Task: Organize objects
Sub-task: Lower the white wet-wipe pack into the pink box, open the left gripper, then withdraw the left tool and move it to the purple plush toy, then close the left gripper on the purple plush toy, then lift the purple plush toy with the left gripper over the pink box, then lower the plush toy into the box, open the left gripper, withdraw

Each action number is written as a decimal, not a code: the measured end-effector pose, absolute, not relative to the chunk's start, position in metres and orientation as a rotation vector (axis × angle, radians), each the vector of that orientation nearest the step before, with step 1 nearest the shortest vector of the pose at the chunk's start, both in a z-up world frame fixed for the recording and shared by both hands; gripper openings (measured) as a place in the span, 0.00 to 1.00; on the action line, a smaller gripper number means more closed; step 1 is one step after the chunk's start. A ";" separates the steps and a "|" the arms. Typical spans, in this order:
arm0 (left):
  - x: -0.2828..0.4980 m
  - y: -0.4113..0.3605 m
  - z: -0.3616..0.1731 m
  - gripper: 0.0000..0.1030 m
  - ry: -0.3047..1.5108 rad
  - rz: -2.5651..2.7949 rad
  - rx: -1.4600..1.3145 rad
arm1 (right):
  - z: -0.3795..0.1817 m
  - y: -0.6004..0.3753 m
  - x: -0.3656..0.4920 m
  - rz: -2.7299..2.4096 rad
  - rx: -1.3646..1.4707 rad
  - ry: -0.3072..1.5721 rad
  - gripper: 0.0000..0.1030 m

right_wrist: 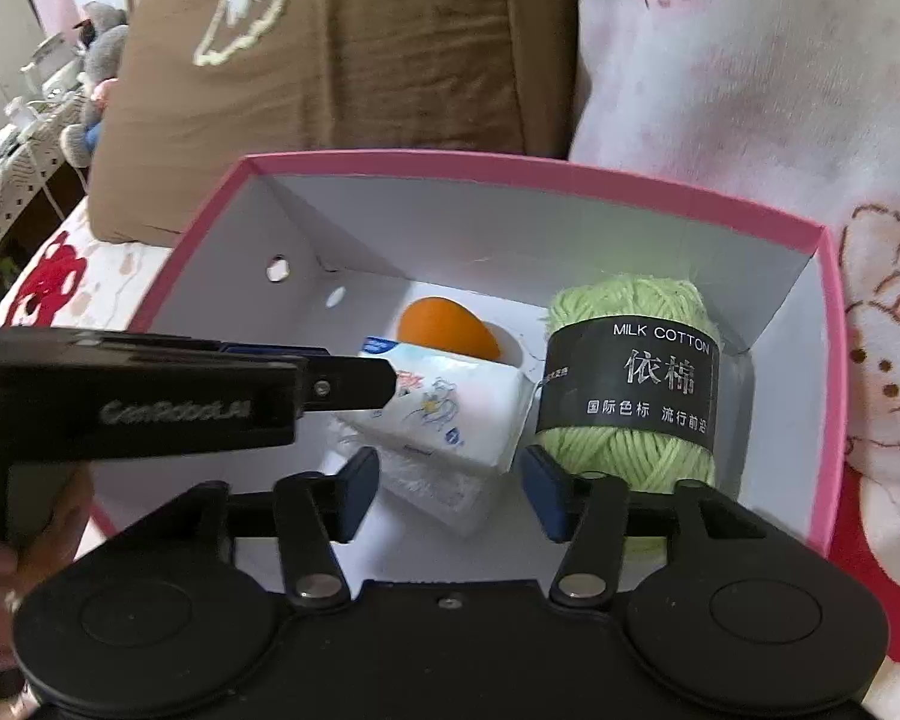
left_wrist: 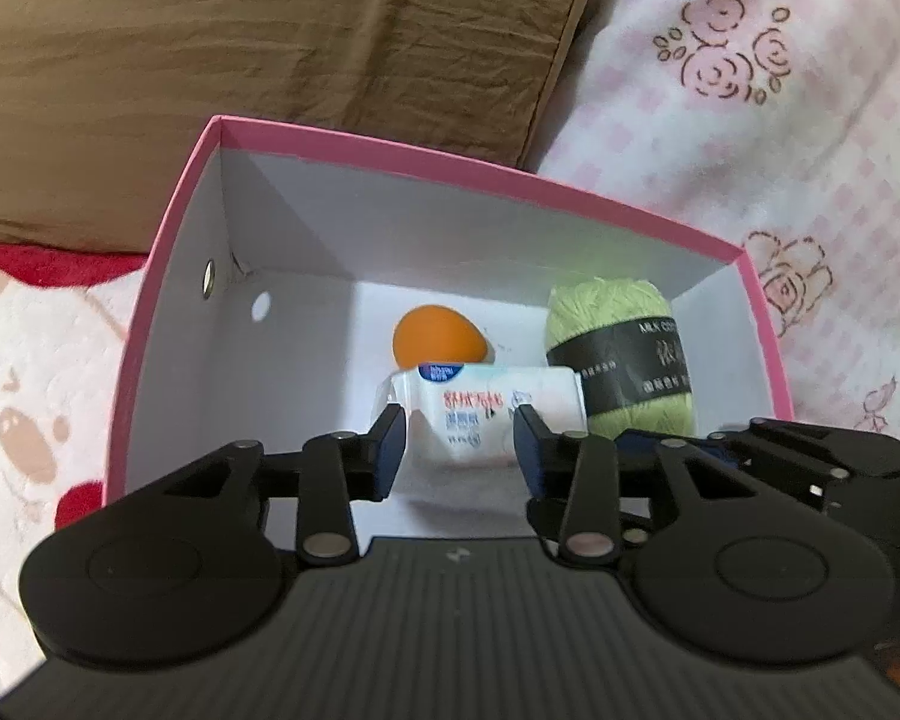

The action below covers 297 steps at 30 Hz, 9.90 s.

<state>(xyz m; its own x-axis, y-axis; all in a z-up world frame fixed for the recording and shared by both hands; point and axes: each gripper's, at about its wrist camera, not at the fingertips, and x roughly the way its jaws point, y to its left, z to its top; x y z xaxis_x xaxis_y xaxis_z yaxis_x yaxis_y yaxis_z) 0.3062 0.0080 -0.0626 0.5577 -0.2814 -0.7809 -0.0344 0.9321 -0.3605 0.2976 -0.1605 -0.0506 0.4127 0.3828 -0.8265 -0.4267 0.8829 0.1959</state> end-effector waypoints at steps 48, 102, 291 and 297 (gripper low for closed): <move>0.118 0.034 0.090 0.91 0.875 -0.312 -0.209 | 0.088 -0.168 0.100 0.549 -0.265 0.784 0.90; 0.125 0.092 -0.113 0.86 1.046 0.072 -0.447 | -0.099 -0.042 0.111 1.005 -0.788 0.668 0.90; 0.258 0.033 -0.037 0.42 0.976 -0.110 -0.261 | -0.091 -0.117 0.268 0.521 0.108 1.106 0.50; 0.253 0.035 -0.029 0.43 0.974 -0.107 -0.266 | -0.075 -0.119 0.256 0.556 0.068 1.037 0.57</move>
<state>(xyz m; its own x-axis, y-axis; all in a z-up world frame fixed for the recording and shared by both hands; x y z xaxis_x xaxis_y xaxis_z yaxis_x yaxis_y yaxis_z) 0.2533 0.0353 -0.0291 0.5600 -0.2080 -0.8020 -0.0295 0.9623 -0.2703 0.2557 -0.1192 -0.0749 0.3841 0.4670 -0.7964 -0.4043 0.8606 0.3097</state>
